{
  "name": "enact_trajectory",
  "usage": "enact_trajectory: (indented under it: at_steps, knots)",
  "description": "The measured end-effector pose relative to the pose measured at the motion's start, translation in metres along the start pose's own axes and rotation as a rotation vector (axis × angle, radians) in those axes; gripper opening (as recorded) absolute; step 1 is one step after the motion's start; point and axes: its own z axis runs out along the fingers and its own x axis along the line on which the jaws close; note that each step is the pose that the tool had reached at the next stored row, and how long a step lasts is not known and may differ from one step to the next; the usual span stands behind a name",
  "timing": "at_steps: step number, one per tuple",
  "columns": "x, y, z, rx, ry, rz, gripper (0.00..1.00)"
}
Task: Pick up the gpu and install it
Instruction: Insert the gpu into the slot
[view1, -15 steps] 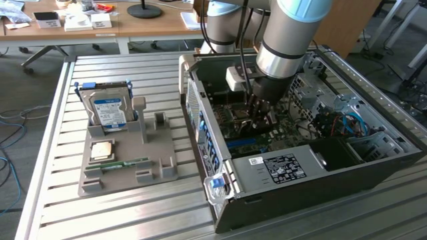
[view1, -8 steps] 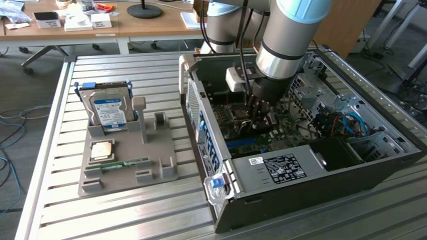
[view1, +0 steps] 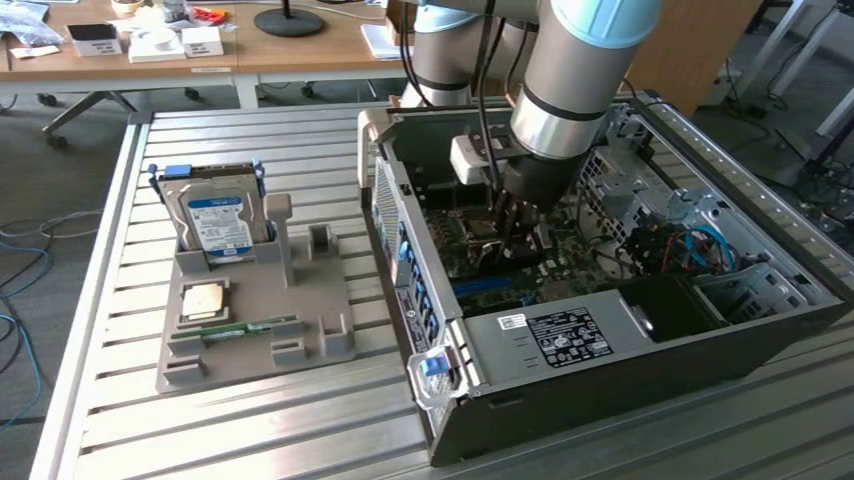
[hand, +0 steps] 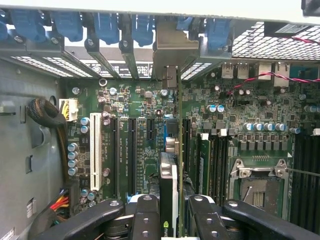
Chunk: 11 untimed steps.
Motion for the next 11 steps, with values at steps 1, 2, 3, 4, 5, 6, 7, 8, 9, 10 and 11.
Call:
enact_trajectory:
  at_steps: [1, 2, 3, 4, 5, 6, 7, 8, 9, 10, 11]
  knots:
    - [0.0001, 0.0000, 0.0003, -0.0001, 0.0003, 0.000, 0.27]
    - [0.0001, 0.0000, 0.0005, -0.0003, 0.0007, 0.000, 0.27]
    - [0.0002, 0.0000, 0.0006, -0.0004, 0.0008, 0.000, 0.27]
    - [0.0001, 0.0001, 0.0010, -0.0003, 0.0005, 0.000, 0.27]
    - [0.0002, 0.0001, 0.0014, -0.0002, 0.0004, 0.000, 0.27]
    - [0.0002, 0.0001, 0.0019, -0.0001, 0.0003, 0.000, 0.27]
    - [0.0002, 0.0002, 0.0023, -0.0001, 0.0005, 0.000, 0.27]
    - [0.0002, 0.0003, 0.0026, -0.0003, 0.0006, 0.000, 0.27]
    - [0.0002, 0.0003, 0.0028, -0.0003, 0.0007, 0.000, 0.27]
    - [0.0002, 0.0003, 0.0030, -0.0003, 0.0006, 0.000, 0.27]
    - [0.0002, 0.0003, 0.0030, -0.0003, 0.0007, 0.000, 0.27]
